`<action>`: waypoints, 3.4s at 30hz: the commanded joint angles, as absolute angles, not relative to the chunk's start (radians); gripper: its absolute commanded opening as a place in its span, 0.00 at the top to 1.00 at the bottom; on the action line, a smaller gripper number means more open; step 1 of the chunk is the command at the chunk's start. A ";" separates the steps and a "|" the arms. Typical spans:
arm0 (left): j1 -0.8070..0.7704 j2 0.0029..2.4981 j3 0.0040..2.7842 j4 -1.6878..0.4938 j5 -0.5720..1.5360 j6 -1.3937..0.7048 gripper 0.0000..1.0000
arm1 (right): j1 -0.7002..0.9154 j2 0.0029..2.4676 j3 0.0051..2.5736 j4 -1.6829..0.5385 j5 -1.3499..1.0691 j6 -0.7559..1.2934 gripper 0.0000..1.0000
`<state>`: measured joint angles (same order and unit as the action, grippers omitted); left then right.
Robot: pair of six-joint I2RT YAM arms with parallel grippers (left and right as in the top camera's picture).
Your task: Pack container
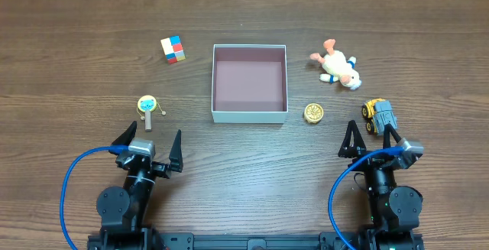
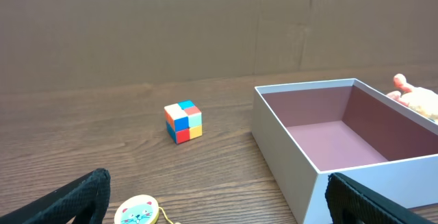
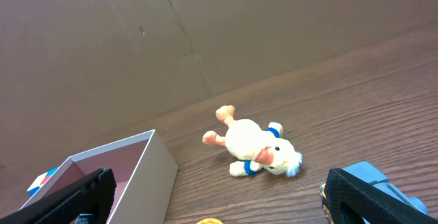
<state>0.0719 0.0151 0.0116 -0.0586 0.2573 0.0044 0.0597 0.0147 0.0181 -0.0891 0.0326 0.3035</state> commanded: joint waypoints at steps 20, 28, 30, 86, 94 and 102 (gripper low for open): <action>0.078 0.004 0.007 -0.055 0.255 0.023 0.00 | 0.057 0.005 0.008 -0.081 0.031 0.307 0.00; 0.078 0.005 0.007 -0.054 0.255 0.023 0.00 | 0.057 0.005 0.008 -0.081 0.031 0.307 0.00; 0.078 0.005 0.007 -0.054 0.255 0.023 0.00 | 0.057 0.005 0.008 -0.081 0.031 0.307 0.00; 0.078 0.005 0.007 -0.054 0.255 0.023 0.00 | 0.057 0.332 0.665 -0.457 -0.163 0.072 0.00; 0.078 0.004 0.007 -0.054 0.255 0.023 0.00 | 0.057 0.812 1.258 -0.977 -0.006 -0.062 0.00; 0.078 0.004 0.007 -0.055 0.255 0.023 0.00 | 0.057 1.155 1.574 -1.373 0.116 -0.061 0.00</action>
<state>0.0727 0.0147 0.0105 -0.0563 0.2573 0.0044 0.0593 1.0756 1.5082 -1.3037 0.0463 -0.0399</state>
